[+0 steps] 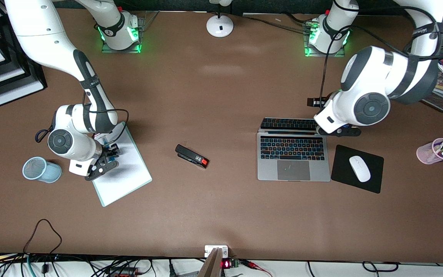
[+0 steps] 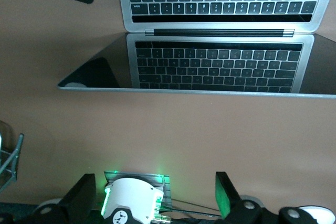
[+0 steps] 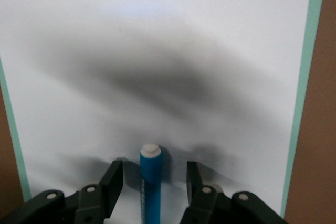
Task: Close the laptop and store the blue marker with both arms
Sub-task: 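Grasp the blue marker with the right gripper while the left gripper reaches the laptop, then lift the marker toward the cup while the left gripper pushes the laptop lid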
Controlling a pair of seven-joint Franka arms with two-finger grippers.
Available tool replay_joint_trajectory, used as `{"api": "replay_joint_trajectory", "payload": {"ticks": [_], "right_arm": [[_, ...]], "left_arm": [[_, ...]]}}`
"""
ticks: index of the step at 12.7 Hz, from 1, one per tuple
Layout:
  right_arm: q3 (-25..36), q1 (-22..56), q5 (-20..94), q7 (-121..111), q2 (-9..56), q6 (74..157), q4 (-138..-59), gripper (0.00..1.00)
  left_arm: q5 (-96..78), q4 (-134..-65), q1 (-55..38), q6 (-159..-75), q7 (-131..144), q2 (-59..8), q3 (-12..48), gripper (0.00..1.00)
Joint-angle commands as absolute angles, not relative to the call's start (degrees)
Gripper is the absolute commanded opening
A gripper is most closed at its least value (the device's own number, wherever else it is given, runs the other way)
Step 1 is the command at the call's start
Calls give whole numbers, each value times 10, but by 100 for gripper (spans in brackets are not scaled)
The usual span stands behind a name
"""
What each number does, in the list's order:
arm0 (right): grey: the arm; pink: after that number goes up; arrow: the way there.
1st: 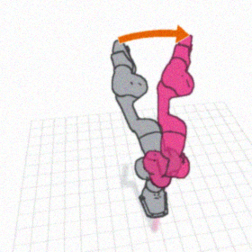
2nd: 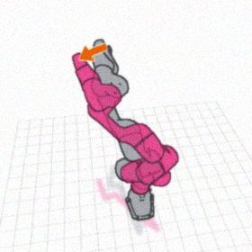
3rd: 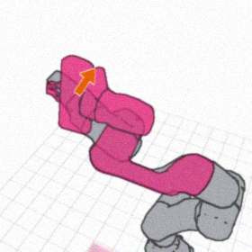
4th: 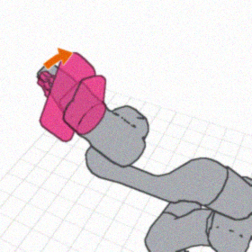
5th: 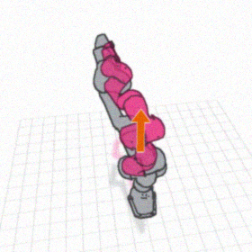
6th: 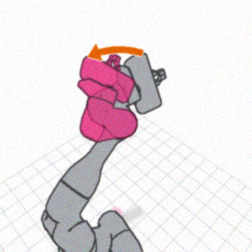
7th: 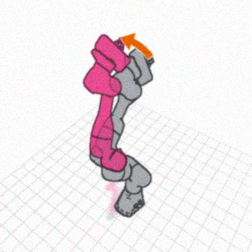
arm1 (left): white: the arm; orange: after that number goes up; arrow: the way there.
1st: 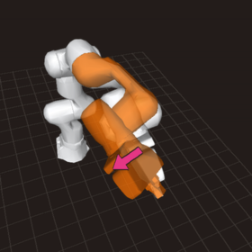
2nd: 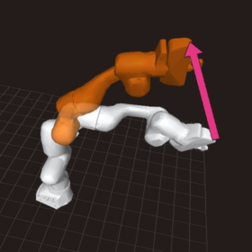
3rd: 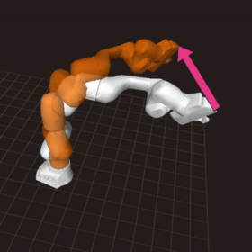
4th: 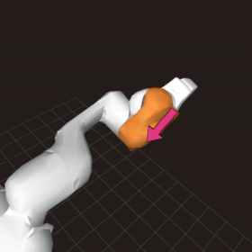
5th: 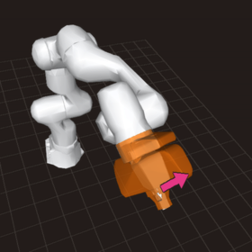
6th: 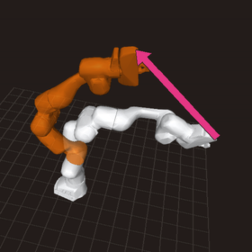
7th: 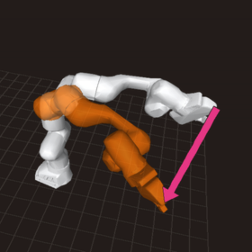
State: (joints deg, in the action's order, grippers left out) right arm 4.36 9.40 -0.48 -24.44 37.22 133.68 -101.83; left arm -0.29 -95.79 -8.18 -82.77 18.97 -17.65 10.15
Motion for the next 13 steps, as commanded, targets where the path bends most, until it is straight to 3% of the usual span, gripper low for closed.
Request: {"api": "replay_joint_trajectory", "payload": {"ticks": [1,6,10,13], "right_arm": [[44,93,2,-245,369,1348,-1027,46],[44,93,2,-243,369,1349,-1025,30],[44,97,18,-243,370,1348,-1026,8],[44,97,18,-244,369,1348,-1024,5]], "left_arm": [[-10,-958,-97,-839,234,-194,102,100],[-10,-949,-107,-898,264,-236,103,100],[-9,-947,-113,-913,258,-241,103,100],[-9,-947,-121,-932,259,-251,103,100]]}}
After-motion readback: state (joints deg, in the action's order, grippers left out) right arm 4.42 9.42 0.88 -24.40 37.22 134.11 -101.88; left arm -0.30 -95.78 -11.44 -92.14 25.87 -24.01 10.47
